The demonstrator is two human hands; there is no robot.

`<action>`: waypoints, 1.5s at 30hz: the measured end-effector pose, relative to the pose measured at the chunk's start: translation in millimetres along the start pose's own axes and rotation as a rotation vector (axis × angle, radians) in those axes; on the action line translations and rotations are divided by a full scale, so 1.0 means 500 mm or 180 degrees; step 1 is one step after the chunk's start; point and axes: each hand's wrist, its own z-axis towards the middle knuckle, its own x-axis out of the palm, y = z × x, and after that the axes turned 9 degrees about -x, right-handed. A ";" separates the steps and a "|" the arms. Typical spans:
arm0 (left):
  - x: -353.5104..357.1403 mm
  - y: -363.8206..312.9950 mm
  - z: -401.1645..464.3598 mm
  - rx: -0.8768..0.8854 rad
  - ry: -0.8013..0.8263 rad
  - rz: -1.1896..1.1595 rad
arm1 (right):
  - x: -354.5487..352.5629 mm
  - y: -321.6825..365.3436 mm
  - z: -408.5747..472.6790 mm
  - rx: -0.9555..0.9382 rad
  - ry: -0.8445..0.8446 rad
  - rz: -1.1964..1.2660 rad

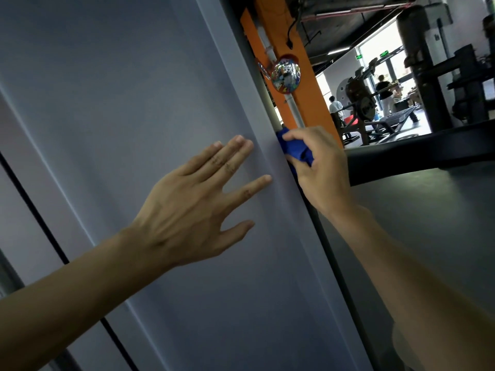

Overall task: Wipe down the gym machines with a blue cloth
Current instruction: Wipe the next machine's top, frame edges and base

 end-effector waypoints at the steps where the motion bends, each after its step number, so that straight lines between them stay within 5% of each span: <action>1: -0.002 0.008 0.005 -0.0056 -0.0013 0.0038 | -0.004 -0.003 -0.017 0.0029 0.0017 0.0003; 6: -0.006 0.017 0.025 -0.0127 0.0045 0.0144 | -0.016 -0.011 -0.066 0.0149 0.0094 -0.0053; 13: -0.013 0.027 0.027 -0.0028 -0.0023 0.0086 | 0.015 -0.007 0.100 0.0050 0.0128 0.0041; 21: -0.035 0.093 0.064 -0.0257 -0.0022 0.0280 | -0.009 -0.016 0.021 -0.0047 0.0200 0.0074; 28: -0.041 0.097 0.068 -0.0133 -0.0038 0.0280 | 0.040 -0.010 0.221 -0.0193 0.0152 -0.0069; 36: -0.057 0.147 0.111 -0.0122 -0.0107 0.0354 | 0.011 -0.010 0.082 -0.0093 0.0141 -0.0040; 45: -0.070 0.173 0.114 -0.0131 0.0041 0.0270 | 0.073 0.002 0.304 -0.0163 0.0039 -0.0023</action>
